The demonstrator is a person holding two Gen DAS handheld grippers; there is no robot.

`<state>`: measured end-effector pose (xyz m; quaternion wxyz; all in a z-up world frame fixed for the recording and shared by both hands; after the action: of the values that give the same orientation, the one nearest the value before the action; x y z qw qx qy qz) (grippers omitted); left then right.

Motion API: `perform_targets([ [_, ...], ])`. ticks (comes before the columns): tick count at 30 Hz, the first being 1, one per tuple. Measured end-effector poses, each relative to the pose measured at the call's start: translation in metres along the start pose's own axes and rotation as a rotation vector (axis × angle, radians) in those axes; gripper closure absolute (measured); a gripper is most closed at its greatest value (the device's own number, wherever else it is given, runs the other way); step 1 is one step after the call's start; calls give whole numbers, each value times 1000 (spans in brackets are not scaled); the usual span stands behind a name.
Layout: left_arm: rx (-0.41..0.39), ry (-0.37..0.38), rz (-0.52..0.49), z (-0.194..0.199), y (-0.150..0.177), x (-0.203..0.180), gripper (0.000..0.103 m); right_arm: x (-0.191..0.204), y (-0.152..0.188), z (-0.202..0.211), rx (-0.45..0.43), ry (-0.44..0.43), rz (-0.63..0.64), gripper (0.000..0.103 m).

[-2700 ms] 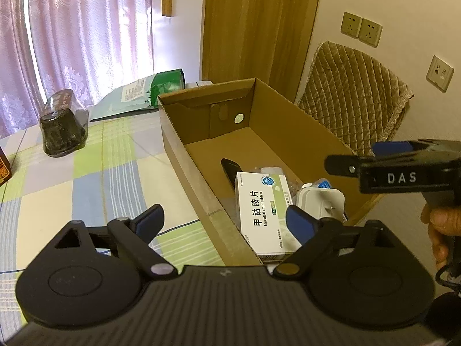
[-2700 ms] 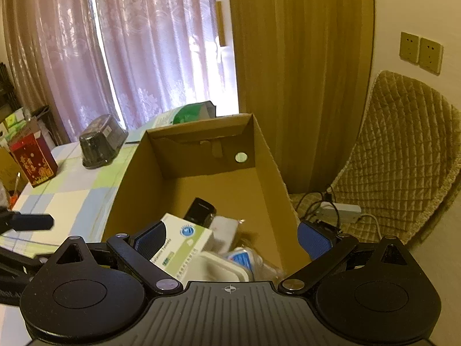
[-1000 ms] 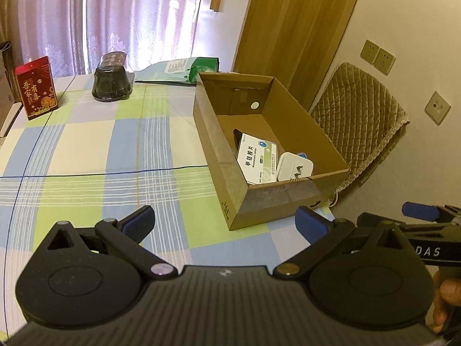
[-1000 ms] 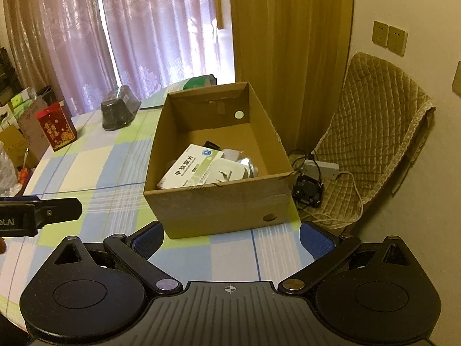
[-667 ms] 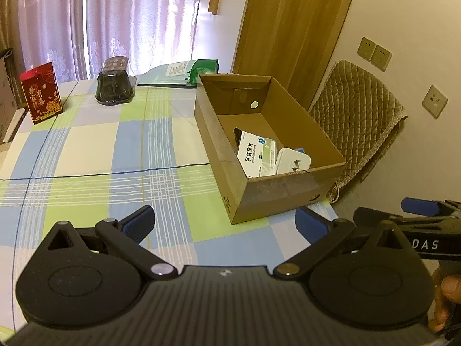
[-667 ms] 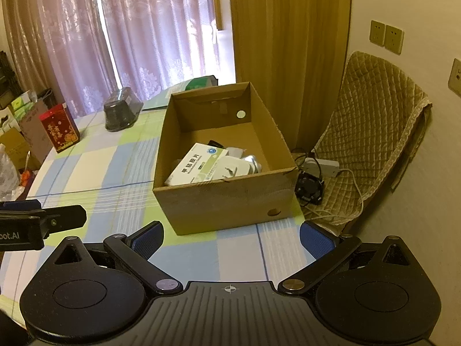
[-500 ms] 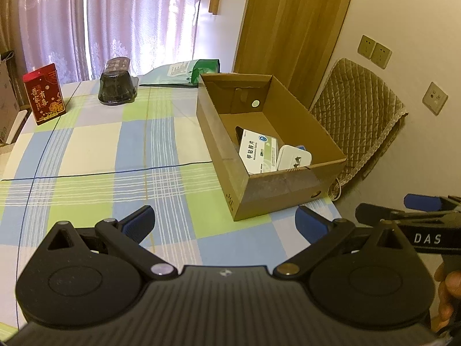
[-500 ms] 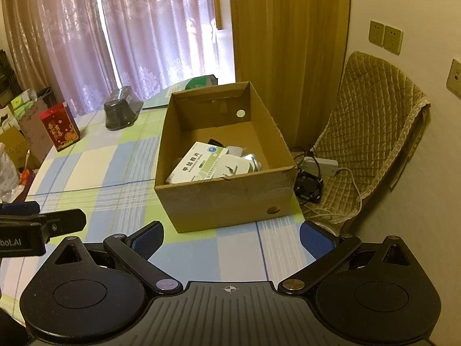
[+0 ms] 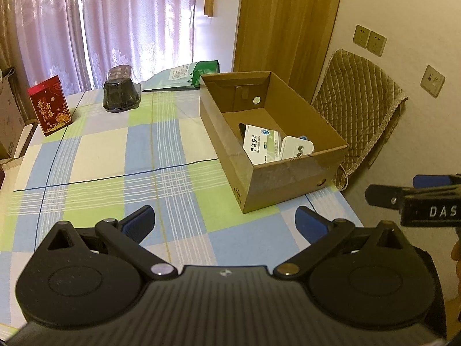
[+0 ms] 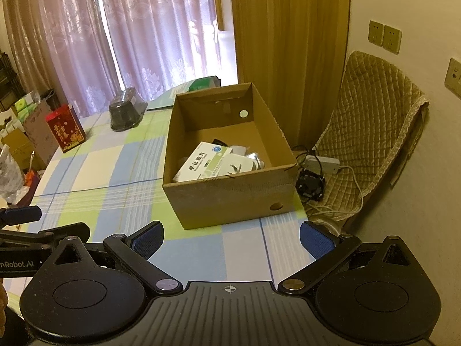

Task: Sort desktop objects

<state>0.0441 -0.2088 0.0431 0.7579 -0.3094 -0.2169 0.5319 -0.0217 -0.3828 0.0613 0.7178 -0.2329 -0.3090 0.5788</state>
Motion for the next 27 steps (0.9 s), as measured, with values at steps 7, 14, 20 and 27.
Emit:
perform_targets([
  [7, 1, -12, -12, 4, 2, 2, 1, 2, 0, 4, 3, -8, -12, 0],
  [14, -3, -9, -18, 8, 4, 2, 1, 4, 2, 8, 3, -5, -4, 0],
  [20, -3, -12, -19, 9, 4, 2, 1, 6, 3, 11, 0, -5, -1, 0],
  [27, -5, -15, -19, 10, 5, 4, 1, 6, 4, 13, 0, -2, -1, 0],
])
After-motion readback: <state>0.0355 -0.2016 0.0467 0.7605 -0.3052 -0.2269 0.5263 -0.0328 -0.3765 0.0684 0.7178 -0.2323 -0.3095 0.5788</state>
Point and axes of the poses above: each gripper's, at about its wrist camera, not at the fingertips, and z roughly against the way its jaws point, x to its left, y to its underside, the point moved 5 cm from there along -z, roughly the way its jaws point, and after that the axes turned 6 degrees about -y, right-handed, at the moved point
